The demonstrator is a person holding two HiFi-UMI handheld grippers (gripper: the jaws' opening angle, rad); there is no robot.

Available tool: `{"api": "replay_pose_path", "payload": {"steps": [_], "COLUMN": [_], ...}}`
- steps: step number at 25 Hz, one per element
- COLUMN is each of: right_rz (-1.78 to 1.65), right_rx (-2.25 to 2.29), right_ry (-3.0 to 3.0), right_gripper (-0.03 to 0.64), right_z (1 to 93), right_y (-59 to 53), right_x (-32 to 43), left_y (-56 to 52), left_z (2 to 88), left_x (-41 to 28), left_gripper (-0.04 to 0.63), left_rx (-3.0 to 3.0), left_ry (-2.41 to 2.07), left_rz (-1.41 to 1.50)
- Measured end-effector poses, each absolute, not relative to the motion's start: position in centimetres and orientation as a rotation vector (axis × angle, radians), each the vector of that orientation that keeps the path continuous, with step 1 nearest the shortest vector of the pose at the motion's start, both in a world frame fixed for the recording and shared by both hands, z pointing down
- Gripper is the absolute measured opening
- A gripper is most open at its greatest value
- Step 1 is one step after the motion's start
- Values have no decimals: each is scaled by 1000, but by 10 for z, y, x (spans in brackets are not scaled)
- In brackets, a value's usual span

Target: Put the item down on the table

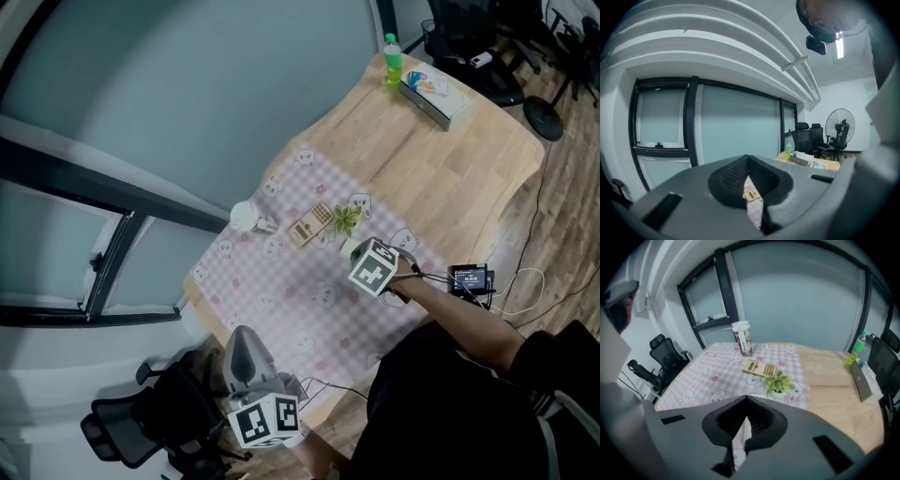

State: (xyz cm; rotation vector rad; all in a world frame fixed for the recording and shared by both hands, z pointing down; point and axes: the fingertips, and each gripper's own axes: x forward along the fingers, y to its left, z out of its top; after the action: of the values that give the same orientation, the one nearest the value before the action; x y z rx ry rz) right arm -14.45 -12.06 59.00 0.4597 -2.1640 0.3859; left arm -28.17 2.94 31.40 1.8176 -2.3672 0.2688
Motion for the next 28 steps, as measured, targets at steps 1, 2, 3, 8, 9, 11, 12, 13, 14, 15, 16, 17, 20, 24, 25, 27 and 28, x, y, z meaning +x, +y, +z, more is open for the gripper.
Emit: {"api": "replay_pose_path", "payload": {"steps": [1, 2, 3, 8, 9, 11, 12, 13, 14, 15, 16, 17, 20, 24, 25, 27, 28], "right_rz": [383, 381, 377, 282, 249, 208, 196, 174, 147, 123, 112, 113, 122, 96, 101, 110, 110], "right_rx": [467, 476, 486, 540, 550, 556, 557, 560, 565, 572, 580, 588, 608, 615, 618, 625, 627], "right_ry": [-2236, -2310, -2387, -2834, -2937, -3097, -3138, -3156, -3161, -3164, -3169, -3174, -3188, -3206, -3213, -3218, -3219], "right_gripper": [14, 14, 14, 14, 14, 14, 14, 12, 14, 14, 14, 12, 14, 12, 12, 12, 12], "right_z": [569, 546, 521, 377, 347, 302, 288, 279, 274, 270, 268, 267, 264, 258, 256, 255, 255], "right_y": [-123, -125, -127, -112, -104, -89, -86, -85, -85, -87, -88, -88, -88, -88, -88, -88, -88], "right_x": [-151, -157, -163, -162, -154, -141, -137, -136, -135, -135, -135, -135, -133, -134, -133, -132, -132], "left_y": [30, 30, 31, 31, 32, 32, 32, 30, 29, 27, 26, 26, 26, 25, 26, 27, 27], "left_z": [314, 313, 313, 305, 300, 291, 288, 286, 285, 286, 287, 287, 287, 285, 285, 285, 285], "left_x": [-282, -282, -282, -280, -280, -283, -285, -286, -286, -286, -285, -284, -284, -286, -286, -286, -286], "left_gripper": [-2, -2, -2, -2, -2, -2, -2, -2, -2, -2, -2, -2, -2, -2, -2, -2, -2], "left_rx": [1816, 1814, 1812, 1826, 1831, 1833, 1830, 1828, 1829, 1833, 1838, 1842, 1844, 1839, 1838, 1835, 1834], "left_ry": [-2369, -2370, -2371, -2382, -2393, -2421, -2431, -2436, -2434, -2428, -2419, -2413, -2409, -2413, -2412, -2411, -2412], "left_rz": [269, 269, 270, 277, 275, 261, 250, 242, 238, 239, 239, 235, 218, 198, 198, 197, 196]}}
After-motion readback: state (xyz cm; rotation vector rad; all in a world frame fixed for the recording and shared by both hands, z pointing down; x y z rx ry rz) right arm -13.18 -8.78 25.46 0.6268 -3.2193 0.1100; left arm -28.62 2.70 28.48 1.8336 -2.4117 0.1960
